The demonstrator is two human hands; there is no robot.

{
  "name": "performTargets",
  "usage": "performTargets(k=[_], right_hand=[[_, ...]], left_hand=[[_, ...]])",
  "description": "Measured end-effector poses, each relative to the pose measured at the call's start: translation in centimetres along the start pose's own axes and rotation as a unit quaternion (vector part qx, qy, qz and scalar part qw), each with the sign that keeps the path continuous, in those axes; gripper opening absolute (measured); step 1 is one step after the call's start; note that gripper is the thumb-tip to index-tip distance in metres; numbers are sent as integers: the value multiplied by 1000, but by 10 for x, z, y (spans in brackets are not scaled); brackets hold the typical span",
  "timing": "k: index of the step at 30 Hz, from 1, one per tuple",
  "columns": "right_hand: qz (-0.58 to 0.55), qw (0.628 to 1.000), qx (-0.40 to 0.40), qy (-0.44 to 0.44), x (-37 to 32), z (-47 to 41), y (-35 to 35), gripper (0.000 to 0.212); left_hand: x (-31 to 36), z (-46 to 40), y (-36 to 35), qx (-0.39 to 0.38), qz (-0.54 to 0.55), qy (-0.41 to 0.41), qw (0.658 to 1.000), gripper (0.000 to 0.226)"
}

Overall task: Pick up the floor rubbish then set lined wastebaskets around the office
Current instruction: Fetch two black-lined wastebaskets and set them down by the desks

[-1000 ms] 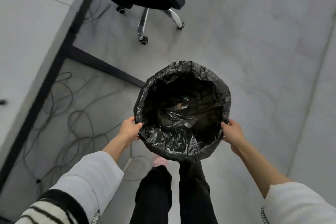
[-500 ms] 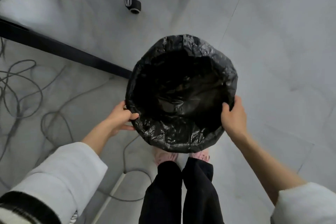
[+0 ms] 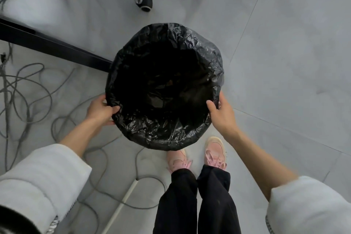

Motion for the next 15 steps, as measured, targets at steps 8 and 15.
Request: performTargets(k=[8, 15], right_hand=[[87, 993, -31, -71, 4, 56, 20, 54], [141, 987, -59, -50, -10, 188, 58, 37]], left_hand=[[13, 45, -2, 14, -90, -37, 995, 66], [71, 199, -15, -108, -69, -32, 991, 43]])
Point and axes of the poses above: each hand's wrist, its own z-axis away from the middle knuckle, its own y-axis out of the back of the hand, x = y × z, the point moved 9 cm from there along -z, towards the middle knuckle, and after that the axes turned 15 degrees about -y, right-handed, at the moved point
